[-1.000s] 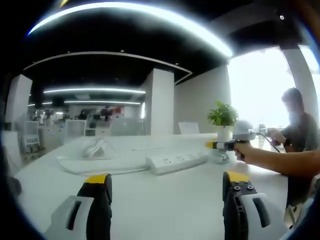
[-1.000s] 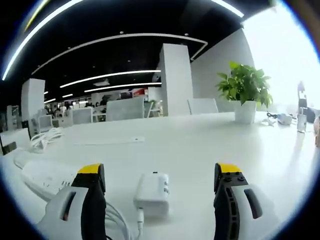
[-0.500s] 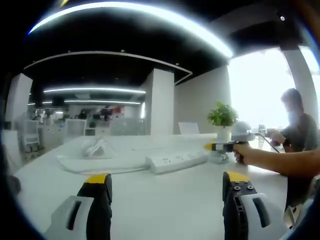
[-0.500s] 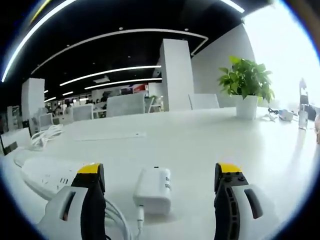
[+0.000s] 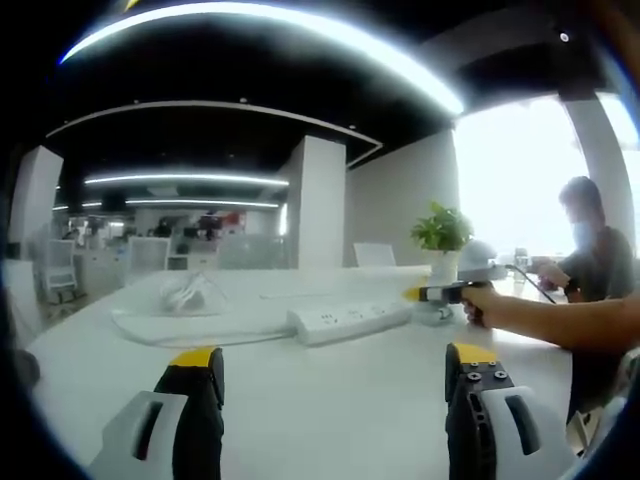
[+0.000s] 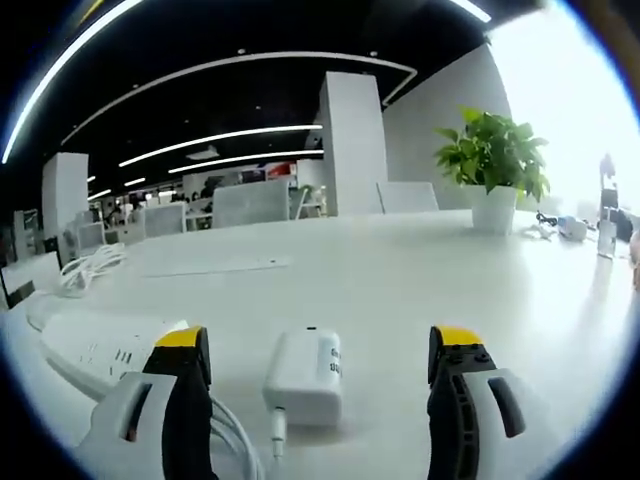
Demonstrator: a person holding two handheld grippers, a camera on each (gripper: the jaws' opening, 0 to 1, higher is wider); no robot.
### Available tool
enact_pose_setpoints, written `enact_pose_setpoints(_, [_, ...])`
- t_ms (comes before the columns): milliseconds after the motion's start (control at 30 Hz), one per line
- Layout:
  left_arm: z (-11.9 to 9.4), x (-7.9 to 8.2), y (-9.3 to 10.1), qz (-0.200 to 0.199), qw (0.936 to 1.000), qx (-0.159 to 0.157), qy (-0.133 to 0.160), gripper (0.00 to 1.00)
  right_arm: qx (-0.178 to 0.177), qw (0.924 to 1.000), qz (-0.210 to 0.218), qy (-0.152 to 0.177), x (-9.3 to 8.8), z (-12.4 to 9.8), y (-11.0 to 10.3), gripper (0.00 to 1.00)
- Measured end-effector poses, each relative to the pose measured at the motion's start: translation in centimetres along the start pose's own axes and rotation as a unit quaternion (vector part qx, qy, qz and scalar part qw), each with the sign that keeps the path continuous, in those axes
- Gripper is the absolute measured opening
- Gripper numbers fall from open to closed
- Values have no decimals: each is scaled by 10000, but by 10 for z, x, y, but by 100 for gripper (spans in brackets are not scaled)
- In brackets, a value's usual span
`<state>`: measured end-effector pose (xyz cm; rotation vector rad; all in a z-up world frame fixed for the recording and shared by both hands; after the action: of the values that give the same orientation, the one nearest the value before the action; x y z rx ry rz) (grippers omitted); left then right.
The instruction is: Straighten the power strip on the desk, plug the charger into it
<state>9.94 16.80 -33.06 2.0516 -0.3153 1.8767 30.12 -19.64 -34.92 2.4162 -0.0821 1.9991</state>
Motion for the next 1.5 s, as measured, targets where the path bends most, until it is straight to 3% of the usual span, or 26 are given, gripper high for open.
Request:
enact_pose_setpoints(400, [-1, 2, 0, 4, 10000, 27, 18, 94, 53, 10000, 7, -63, 0, 1, 0, 85])
enact_pose_setpoints(967, [1, 5, 1, 24, 10000, -8, 48, 94, 239, 9997, -92, -44, -2, -4, -6, 66])
enact_pose_setpoints(1500, [2, 6, 0, 29, 10000, -8, 66, 94, 417, 9990, -140, -106, -5, -9, -10, 55])
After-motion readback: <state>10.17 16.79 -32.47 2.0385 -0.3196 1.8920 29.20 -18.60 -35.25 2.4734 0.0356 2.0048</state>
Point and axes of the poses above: the point that each gripper's makers call its tool centre point, and the gripper's own axes: z roughly forward along the fingers, y roughly to its right, x roughly out of its top, the point moved 5 cm from there along -z, roughly backward along the fingers, and after that the axes turned 4 degrees about x, right-handed, at the moved point
